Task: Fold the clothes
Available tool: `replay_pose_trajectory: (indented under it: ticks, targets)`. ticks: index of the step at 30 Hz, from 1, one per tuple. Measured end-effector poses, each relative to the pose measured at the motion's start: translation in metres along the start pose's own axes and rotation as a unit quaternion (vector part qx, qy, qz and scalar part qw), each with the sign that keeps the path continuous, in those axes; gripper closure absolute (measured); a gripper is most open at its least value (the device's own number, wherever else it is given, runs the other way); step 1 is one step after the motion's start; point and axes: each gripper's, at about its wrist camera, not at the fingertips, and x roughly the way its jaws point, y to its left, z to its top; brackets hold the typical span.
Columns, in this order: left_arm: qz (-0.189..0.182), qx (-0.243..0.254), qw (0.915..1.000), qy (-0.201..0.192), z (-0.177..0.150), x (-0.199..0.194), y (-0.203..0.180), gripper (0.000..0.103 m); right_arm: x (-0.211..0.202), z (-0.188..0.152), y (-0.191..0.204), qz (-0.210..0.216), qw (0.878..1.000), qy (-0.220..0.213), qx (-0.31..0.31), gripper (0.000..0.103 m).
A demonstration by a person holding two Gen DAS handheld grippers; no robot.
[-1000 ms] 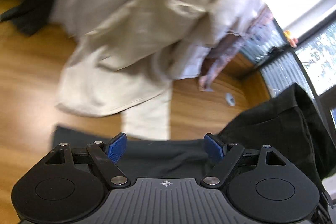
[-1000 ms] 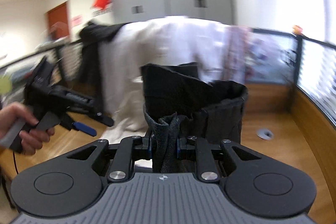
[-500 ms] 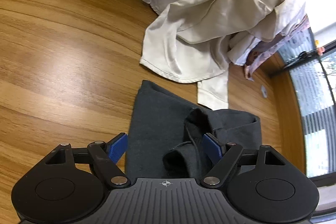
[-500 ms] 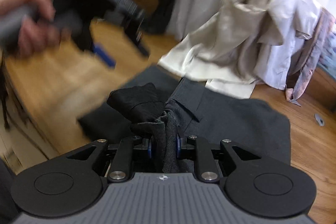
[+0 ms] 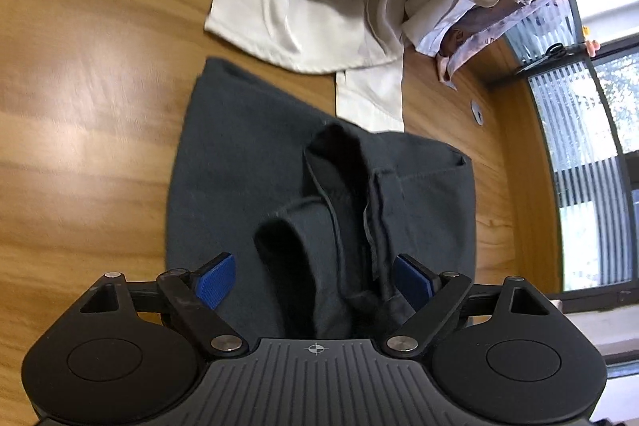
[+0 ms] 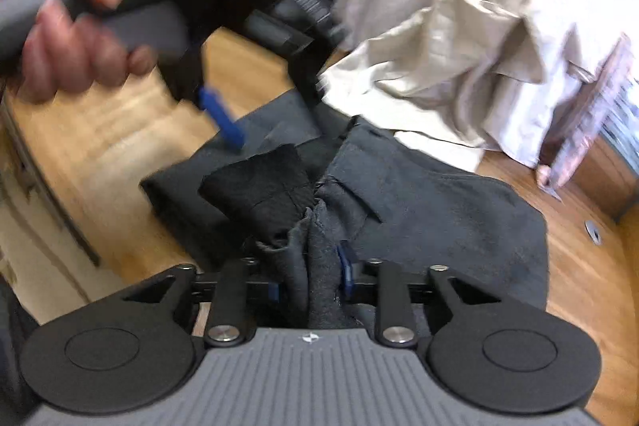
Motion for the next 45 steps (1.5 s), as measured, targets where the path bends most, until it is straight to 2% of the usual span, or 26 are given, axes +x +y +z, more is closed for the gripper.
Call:
replay_pose_trajectory:
  ticks: [4, 7, 10, 13, 17, 19, 22, 24, 26, 28, 33, 36, 38, 41, 45]
  targets:
    - [-0.039, -0.042, 0.9983, 0.001, -0.002, 0.009, 0.007, 0.012, -0.009, 0.003, -0.012, 0.003, 0.999, -0.008, 0.035, 0.077]
    - [-0.049, -0.051, 0.9974, -0.013, 0.002, 0.017, 0.001, 0.023, -0.016, 0.006, -0.021, 0.005, 0.998, -0.014, 0.06, 0.077]
    - [-0.055, -0.046, 0.9963, -0.047, 0.008, 0.017, -0.007, 0.06, -0.022, 0.008, -0.031, 0.007, 0.996, -0.02, 0.086, 0.078]
    - [-0.071, -0.022, 0.994, -0.079, 0.015, 0.007, -0.021, 0.074, -0.029, 0.011, -0.035, 0.004, 0.996, -0.032, 0.088, 0.079]
    - [-0.069, 0.069, 0.9875, -0.124, 0.024, -0.018, -0.052, 0.09, -0.038, 0.019, -0.036, -0.002, 0.996, -0.047, 0.071, 0.079]
    - [-0.061, 0.092, 0.9862, -0.123, 0.03, -0.02, -0.057, 0.091, -0.033, 0.019, -0.035, 0.006, 0.997, -0.044, 0.069, 0.078]
    - [-0.035, 0.099, 0.9895, -0.1, 0.034, -0.011, -0.045, 0.091, -0.015, 0.014, -0.026, 0.019, 0.997, -0.036, 0.059, 0.077]
    - [-0.019, 0.088, 0.9921, -0.087, 0.032, -0.006, -0.031, 0.091, -0.002, 0.007, -0.015, 0.023, 0.998, -0.023, 0.051, 0.073]
    - [-0.005, 0.075, 0.9943, -0.076, 0.03, -0.001, -0.015, 0.091, 0.01, 0.0, -0.005, 0.027, 0.999, -0.01, 0.042, 0.064]
    - [0.001, 0.062, 0.9952, -0.076, 0.027, -0.002, -0.003, 0.089, 0.022, -0.006, 0.005, 0.031, 0.999, 0.003, 0.034, 0.059]
    - [0.001, 0.052, 0.9946, -0.089, 0.026, -0.018, 0.0, 0.085, 0.007, -0.003, 0.006, 0.031, 0.998, -0.003, 0.046, 0.053]
    - [0.003, 0.085, 0.9914, -0.099, 0.026, -0.03, -0.015, 0.083, -0.013, -0.001, 0.0, 0.035, 0.998, -0.026, 0.053, 0.045]
    - [0.002, 0.113, 0.988, -0.105, 0.026, -0.036, -0.027, 0.071, -0.031, 0.0, -0.007, 0.049, 0.995, -0.053, 0.065, 0.037]
    - [-0.008, 0.157, 0.982, -0.105, 0.021, -0.035, -0.045, 0.068, -0.048, 0.0, -0.022, 0.049, 0.991, -0.08, 0.095, 0.037]
    - [-0.025, 0.19, 0.9778, -0.084, 0.014, -0.016, -0.063, 0.068, -0.044, -0.006, -0.046, 0.019, 0.986, -0.068, 0.149, 0.038]
